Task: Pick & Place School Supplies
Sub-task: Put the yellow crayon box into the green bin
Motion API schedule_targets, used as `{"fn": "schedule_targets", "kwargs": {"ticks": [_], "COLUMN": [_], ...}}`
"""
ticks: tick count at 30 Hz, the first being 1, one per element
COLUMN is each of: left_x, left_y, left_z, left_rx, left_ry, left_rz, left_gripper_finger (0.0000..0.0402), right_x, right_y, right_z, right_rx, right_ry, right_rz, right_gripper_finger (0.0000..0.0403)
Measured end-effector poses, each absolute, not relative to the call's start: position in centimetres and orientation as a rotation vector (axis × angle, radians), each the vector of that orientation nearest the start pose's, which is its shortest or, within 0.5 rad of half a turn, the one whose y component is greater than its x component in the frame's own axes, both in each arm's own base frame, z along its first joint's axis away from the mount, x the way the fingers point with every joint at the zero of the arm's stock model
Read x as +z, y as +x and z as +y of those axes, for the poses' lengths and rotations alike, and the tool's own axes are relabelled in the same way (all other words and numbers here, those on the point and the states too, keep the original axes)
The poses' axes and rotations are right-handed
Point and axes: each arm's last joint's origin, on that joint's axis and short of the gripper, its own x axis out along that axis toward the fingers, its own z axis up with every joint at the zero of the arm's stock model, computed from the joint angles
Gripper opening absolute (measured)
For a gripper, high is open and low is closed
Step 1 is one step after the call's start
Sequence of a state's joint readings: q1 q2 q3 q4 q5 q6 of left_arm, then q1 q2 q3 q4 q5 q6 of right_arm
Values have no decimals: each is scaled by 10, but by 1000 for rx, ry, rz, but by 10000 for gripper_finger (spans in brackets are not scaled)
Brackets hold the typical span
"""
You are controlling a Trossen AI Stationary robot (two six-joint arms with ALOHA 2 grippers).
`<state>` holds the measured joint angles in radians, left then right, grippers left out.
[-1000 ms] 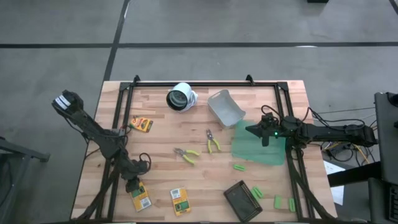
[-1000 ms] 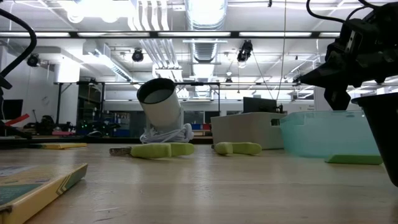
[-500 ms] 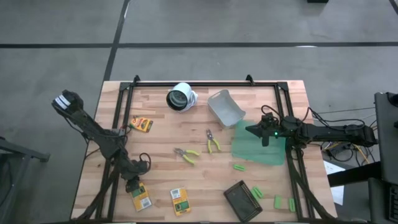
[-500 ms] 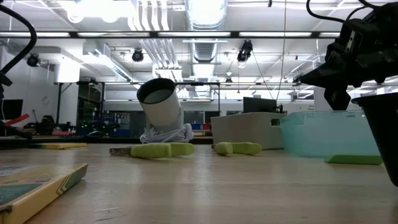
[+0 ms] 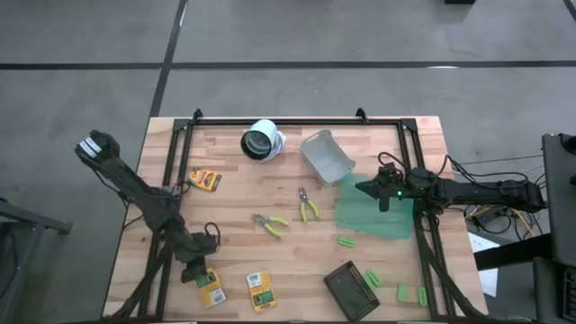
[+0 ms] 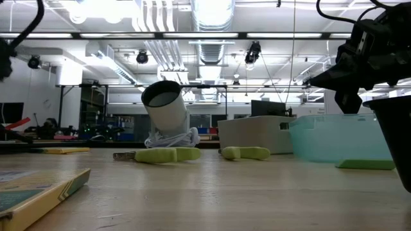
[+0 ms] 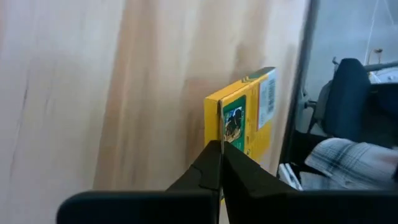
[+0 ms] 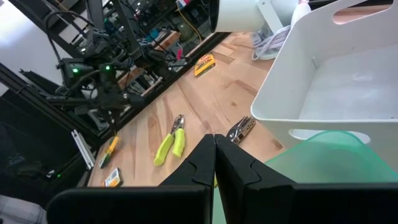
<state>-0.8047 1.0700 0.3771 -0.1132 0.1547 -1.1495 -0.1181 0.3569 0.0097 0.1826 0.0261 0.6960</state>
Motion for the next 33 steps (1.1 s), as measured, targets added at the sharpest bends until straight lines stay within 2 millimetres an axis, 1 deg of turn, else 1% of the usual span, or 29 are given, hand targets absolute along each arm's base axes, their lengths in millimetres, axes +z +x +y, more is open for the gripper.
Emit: {"fn": "schedule_targets", "kwargs": {"ticks": [4, 9, 15, 19, 22, 27, 33], "left_x": [172, 192, 219, 237, 254, 278, 297], "left_y": [132, 135, 134, 133, 132, 134, 142], "left_z": [-141, -140, -133, -127, -123, -120, -119], "left_rx": [-386, -400, -369, -350, -324, -276, -147], "left_ry": [-658, -597, -543, -457, -400, -280, -161], "left_rz": [1062, 909, 713, 565, 456, 324, 176], "left_gripper_finger": [2, 1, 1, 1, 1, 2, 3], "right_x": [153, 153, 153, 153, 153, 153, 153], "right_y": [118, 118, 118, 118, 118, 118, 118], "right_z": [-15, -15, -15, -15, -15, -15, -15], "right_rx": [-196, -196, -196, -196, -196, -196, -196], "right_ry": [701, 701, 701, 701, 701, 701, 701], "right_rz": [108, 108, 108, 107, 107, 108, 108], "right_gripper_finger": [8, 8, 8, 8, 8, 8, 8]}}
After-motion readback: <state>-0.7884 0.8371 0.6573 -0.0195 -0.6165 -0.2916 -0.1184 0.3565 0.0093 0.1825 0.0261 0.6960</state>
